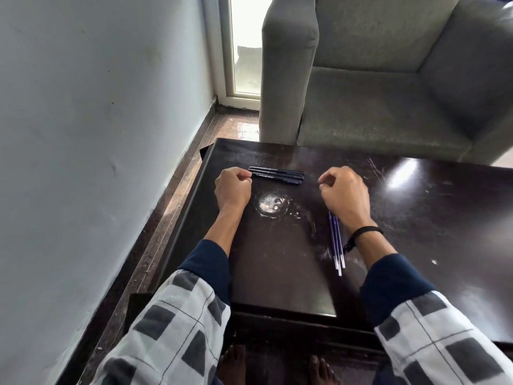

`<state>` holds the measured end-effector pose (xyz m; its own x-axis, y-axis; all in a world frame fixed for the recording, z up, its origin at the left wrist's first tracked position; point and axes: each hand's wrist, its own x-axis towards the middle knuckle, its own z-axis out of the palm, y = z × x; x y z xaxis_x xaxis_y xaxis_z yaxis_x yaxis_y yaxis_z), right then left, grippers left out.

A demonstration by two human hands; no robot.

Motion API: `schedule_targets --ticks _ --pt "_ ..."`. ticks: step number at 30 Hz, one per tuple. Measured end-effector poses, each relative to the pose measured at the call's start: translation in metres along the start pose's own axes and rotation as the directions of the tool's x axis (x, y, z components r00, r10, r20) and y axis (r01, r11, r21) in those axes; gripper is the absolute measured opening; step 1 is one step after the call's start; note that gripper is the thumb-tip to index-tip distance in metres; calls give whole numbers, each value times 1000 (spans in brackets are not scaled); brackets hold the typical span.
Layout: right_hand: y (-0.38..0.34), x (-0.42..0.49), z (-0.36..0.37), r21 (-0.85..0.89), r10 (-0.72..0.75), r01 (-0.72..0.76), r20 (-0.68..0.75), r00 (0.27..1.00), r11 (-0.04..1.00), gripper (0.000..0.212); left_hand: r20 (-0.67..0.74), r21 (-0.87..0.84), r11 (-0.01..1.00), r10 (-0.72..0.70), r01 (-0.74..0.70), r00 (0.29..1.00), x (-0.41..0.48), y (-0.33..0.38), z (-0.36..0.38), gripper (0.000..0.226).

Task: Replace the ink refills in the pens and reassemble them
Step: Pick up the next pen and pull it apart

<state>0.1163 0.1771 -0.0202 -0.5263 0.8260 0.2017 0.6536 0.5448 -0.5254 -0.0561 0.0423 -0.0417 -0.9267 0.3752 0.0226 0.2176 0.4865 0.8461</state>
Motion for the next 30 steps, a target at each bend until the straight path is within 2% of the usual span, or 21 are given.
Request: schedule_targets --ticks 2,4,7,9,13,18,22,25,30 --pt "9 -6 -18 -34 106 -103 112 988 994 11 0 -10 1000 8 -8 1000 -2 0 -2 18" --pt "14 -16 -33 -71 191 -178 250 949 981 21 0 -29 999 17 -17 1000 -5 2 -4 18" --pt "19 -39 -39 -155 248 -204 356 901 967 35 1 -92 996 7 -7 1000 -11 2 -10 18" --pt "20 -53 -34 -187 245 -190 347 905 964 37 -17 -179 984 -10 6 1000 -12 3 -19 19" --pt "15 -72 -24 -163 224 -184 279 934 969 28 -75 -323 946 -54 27 996 -13 5 -46 17" --pt "-22 -93 3 -74 109 -91 300 948 993 24 -121 -448 891 -134 66 984 -11 -5 -71 18" --pt "-75 -95 45 24 4 -13 355 935 1000 21 -124 -475 877 -148 72 981 -11 -6 -78 16" --pt "-111 -93 71 93 -45 13 342 938 996 17 -119 -473 877 -157 84 980 -10 -10 -80 16" --pt "-131 -88 91 140 -58 14 321 945 990 15 -119 -480 874 -153 78 981 -4 -14 -83 16"
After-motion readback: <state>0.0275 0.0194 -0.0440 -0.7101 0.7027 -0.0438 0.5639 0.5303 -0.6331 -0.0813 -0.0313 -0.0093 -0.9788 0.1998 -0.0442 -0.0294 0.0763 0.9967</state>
